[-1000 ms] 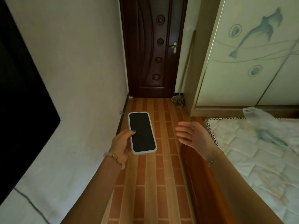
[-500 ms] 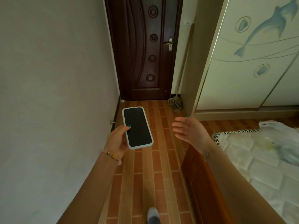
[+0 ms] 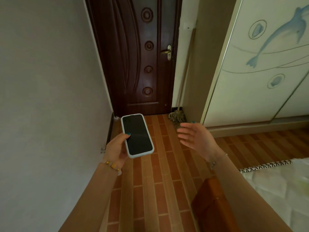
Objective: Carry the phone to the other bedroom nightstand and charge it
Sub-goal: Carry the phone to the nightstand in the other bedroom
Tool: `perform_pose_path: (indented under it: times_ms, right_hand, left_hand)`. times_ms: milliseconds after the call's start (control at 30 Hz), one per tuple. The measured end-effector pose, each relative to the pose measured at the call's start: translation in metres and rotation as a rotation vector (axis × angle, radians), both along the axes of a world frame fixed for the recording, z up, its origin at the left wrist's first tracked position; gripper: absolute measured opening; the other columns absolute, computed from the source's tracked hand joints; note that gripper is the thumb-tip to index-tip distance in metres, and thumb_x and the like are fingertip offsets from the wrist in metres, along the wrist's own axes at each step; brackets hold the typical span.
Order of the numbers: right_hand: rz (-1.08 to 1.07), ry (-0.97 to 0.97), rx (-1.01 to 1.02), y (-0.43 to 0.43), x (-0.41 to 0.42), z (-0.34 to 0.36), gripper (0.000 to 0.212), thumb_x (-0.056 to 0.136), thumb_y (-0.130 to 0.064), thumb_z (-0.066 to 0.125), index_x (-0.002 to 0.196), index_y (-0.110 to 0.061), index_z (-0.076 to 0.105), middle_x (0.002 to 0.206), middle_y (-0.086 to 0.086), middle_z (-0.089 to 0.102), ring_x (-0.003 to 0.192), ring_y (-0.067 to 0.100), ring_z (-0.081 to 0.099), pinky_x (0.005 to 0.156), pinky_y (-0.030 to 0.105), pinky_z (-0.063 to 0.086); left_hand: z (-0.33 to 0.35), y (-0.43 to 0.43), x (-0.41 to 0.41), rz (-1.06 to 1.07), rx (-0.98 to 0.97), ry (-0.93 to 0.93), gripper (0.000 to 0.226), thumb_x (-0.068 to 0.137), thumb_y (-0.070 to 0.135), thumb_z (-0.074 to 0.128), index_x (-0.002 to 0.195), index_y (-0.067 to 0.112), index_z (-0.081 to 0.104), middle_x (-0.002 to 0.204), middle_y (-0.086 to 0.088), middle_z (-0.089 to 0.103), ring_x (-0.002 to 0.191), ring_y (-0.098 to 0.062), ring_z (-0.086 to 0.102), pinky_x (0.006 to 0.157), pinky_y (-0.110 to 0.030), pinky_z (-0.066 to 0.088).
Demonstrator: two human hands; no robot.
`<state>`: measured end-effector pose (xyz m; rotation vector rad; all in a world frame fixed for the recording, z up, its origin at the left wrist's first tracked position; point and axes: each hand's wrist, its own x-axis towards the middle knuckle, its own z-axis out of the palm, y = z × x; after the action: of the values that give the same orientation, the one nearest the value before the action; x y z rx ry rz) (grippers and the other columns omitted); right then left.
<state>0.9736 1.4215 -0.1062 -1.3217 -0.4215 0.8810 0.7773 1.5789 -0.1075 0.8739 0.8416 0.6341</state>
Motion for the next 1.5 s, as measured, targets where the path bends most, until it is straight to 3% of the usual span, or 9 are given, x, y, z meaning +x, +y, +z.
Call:
perform_pose_path:
  times_ms: [333,600,733,933,1033,1133,1200,1367,1500]
  right_hand:
    - [-0.249,0.013,0.025,0.075,0.128,-0.011,0.037,0.098,-0.032,0.033,0.104,-0.015,0.065,0.106,0.007,0.069,0.098,0.023,0.064,0.087,0.036,0.049]
    - [-0.542,0.028,0.029,0.1,0.21,-0.009,0.039,0.098,-0.034,0.032,0.108,-0.016,0.065,0.114,0.009,0.067,0.106,0.025,0.062,0.092,0.038,0.047]
    - [-0.712,0.051,0.041,0.082,0.239,-0.015,0.041,0.099,-0.032,0.028,0.106,-0.014,0.064,0.11,0.009,0.068,0.103,0.025,0.062,0.087,0.037,0.048]
    - [-0.876,0.07,0.053,0.048,0.303,-0.024,0.043,0.099,-0.033,0.027,0.102,-0.011,0.064,0.103,0.011,0.066,0.105,0.031,0.057,0.086,0.039,0.047]
    - [-0.924,0.05,0.027,0.036,0.348,-0.025,0.044,0.099,-0.033,0.026,0.104,-0.011,0.064,0.104,0.01,0.067,0.105,0.03,0.059,0.091,0.042,0.047]
    - [-0.95,0.028,-0.004,0.018,0.402,-0.024,0.045,0.099,-0.034,0.027,0.104,-0.014,0.066,0.11,0.012,0.067,0.105,0.03,0.061,0.094,0.047,0.048]
    - [-0.969,0.009,-0.008,0.005,0.439,-0.018,0.045,0.099,-0.034,0.026,0.108,-0.011,0.065,0.107,0.011,0.067,0.1,0.028,0.063,0.086,0.041,0.052]
    - [-1.022,-0.04,-0.042,-0.032,0.53,-0.005,0.046,0.1,-0.036,0.026,0.106,-0.012,0.065,0.107,0.011,0.069,0.102,0.029,0.064,0.079,0.037,0.052]
    - [-1.058,-0.034,-0.046,-0.059,0.586,0.002,0.048,0.099,-0.038,0.027,0.109,-0.01,0.065,0.102,0.008,0.071,0.096,0.024,0.067,0.074,0.032,0.051]
  left_hand:
    - [-0.002,0.124,0.184,-0.283,0.046,0.037,0.01,0.085,0.016,0.056,0.088,0.011,0.064,0.095,-0.014,0.066,0.082,-0.024,0.063,0.075,-0.037,0.051]
    - [-0.001,0.183,0.339,-0.579,0.047,0.06,0.026,0.084,0.016,0.059,0.109,0.01,0.064,0.106,-0.014,0.068,0.091,-0.025,0.065,0.07,-0.034,0.053]
    - [-0.008,0.173,0.404,-0.743,0.01,0.081,0.019,0.084,0.014,0.059,0.102,0.011,0.066,0.109,-0.016,0.066,0.098,-0.028,0.064,0.069,-0.035,0.053]
    - [-0.019,0.142,0.503,-0.918,0.008,0.114,0.034,0.083,0.016,0.06,0.117,0.007,0.06,0.112,-0.016,0.065,0.1,-0.029,0.063,0.07,-0.037,0.054]
    - [-0.02,0.123,0.554,-0.995,0.008,0.109,0.023,0.085,0.016,0.059,0.107,0.011,0.061,0.108,-0.015,0.064,0.099,-0.029,0.062,0.073,-0.038,0.054]
    - [-0.017,0.101,0.612,-1.042,0.008,0.088,0.024,0.085,0.016,0.058,0.107,0.009,0.061,0.104,-0.014,0.064,0.095,-0.028,0.062,0.059,-0.033,0.055]
    - [-0.011,0.084,0.654,-1.052,0.022,0.071,0.023,0.085,0.015,0.058,0.107,0.008,0.061,0.099,-0.012,0.064,0.09,-0.026,0.061,0.049,-0.027,0.054]
    - [0.004,0.044,0.757,-1.079,0.04,0.028,0.018,0.084,0.013,0.059,0.1,0.009,0.064,0.098,-0.012,0.065,0.091,-0.026,0.062,0.061,-0.033,0.053]
    - [0.006,0.016,0.821,-1.113,0.046,0.037,0.029,0.084,0.015,0.06,0.112,0.007,0.061,0.105,-0.014,0.064,0.096,-0.028,0.061,0.062,-0.034,0.053]
